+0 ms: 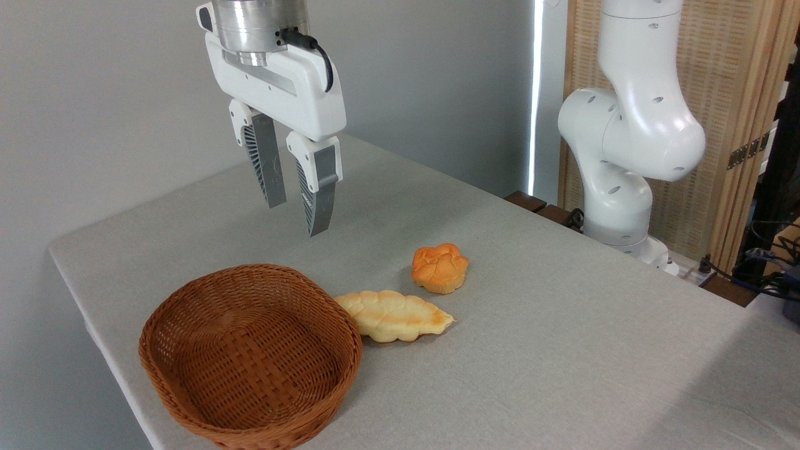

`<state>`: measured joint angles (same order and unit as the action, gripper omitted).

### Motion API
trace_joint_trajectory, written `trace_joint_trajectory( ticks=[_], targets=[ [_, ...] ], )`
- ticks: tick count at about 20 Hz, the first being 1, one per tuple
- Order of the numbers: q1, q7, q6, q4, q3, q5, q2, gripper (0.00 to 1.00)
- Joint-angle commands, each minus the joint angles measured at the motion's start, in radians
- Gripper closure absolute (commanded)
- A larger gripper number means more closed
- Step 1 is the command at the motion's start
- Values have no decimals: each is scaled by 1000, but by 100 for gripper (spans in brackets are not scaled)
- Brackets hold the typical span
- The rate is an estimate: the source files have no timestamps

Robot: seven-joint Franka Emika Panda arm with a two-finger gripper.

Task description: Put bread into the basket

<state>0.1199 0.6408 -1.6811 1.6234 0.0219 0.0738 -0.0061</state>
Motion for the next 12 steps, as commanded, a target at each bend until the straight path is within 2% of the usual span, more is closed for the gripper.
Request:
trace_joint_trajectory(
  ticks=[1, 12],
  targets=[
    [0, 3, 7, 18, 0, 0, -12, 0],
    [-2, 2, 41, 18, 0, 0, -11, 0]
  ],
)
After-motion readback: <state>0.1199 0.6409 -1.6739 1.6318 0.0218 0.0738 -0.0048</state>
